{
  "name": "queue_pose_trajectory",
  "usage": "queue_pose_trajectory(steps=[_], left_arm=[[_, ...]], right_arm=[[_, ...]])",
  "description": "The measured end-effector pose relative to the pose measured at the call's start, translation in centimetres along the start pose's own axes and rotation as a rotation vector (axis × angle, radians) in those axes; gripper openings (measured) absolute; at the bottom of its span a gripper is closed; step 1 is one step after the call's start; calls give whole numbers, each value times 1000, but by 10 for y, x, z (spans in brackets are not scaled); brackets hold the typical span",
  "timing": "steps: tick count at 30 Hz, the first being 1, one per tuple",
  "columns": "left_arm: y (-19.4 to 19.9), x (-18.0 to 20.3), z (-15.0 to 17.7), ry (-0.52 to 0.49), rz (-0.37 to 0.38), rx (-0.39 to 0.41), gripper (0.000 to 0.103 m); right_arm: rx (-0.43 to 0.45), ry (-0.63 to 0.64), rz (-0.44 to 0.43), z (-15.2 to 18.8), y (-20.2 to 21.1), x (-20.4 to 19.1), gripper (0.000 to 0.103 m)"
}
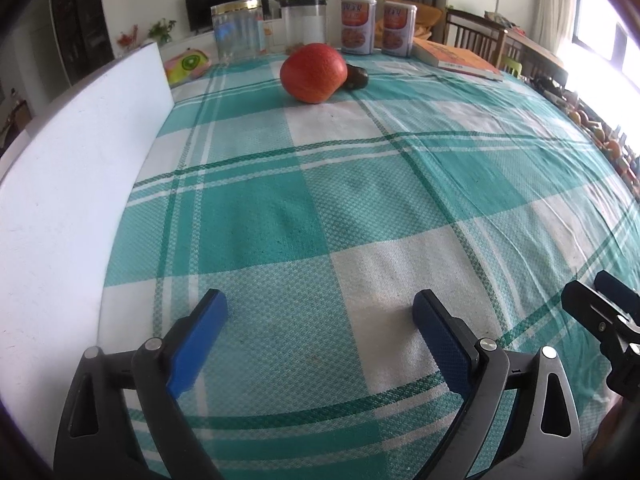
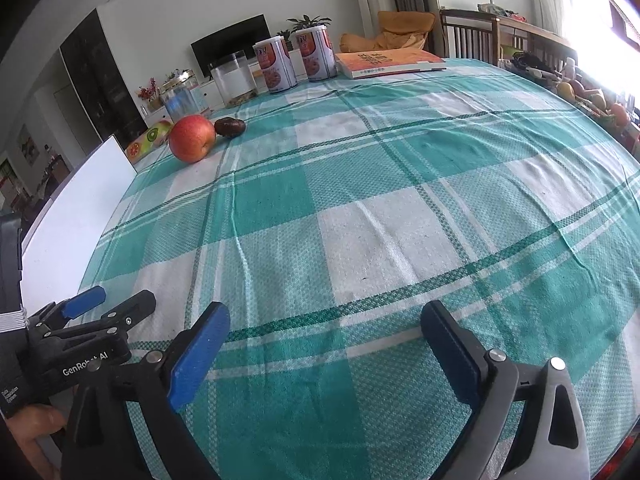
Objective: Organize fruits
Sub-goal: 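Move both open tools back toward the red apple and last dark fruit, then close the left tool around the red apple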
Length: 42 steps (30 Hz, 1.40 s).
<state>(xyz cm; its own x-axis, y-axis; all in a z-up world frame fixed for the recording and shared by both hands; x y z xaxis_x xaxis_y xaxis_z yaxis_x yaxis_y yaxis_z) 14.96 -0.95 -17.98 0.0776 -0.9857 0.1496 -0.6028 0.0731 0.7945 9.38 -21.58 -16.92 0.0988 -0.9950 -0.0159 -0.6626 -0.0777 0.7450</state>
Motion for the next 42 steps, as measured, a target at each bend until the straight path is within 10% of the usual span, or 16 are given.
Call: queue_pose_trajectory(steps=[7, 13, 26, 29, 31, 35, 42], left_arm=[[-1, 1, -5, 2, -8, -29, 96], [10, 20, -81, 41, -8, 65, 95], [-105, 73, -174, -371, -235, 69, 95], [-107, 69, -178, -341, -180, 68, 92], [-103, 67, -180, -307, -117, 76, 67], [-95, 53, -181, -191, -64, 31, 66], [-40, 2, -150, 316, 313, -227, 64]], right_arm=[[1, -2, -11, 1, 1, 0, 99], [6, -13, -34, 0, 0, 1, 102], [21, -41, -72, -2, 0, 6, 103], [22, -42, -73, -3, -1, 6, 103], [23, -45, -74, -4, -1, 7, 103], [26, -51, -77, -6, -3, 8, 103], [29, -55, -81, -6, -4, 9, 103]])
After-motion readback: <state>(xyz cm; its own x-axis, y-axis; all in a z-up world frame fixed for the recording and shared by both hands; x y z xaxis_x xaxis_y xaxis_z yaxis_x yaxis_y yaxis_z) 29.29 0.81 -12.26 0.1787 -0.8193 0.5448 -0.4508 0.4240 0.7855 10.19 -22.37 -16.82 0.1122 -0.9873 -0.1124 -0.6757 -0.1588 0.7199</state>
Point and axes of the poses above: each gripper's, at about its wrist camera, not at the fingertips, and y roughly against the way its jaws point, x to its right, z to its underside, the point moved 3 cm from there along -y, roughly the way its jaws point, and after that the axes turned 15 degrees about y, right-handed, at the moved point
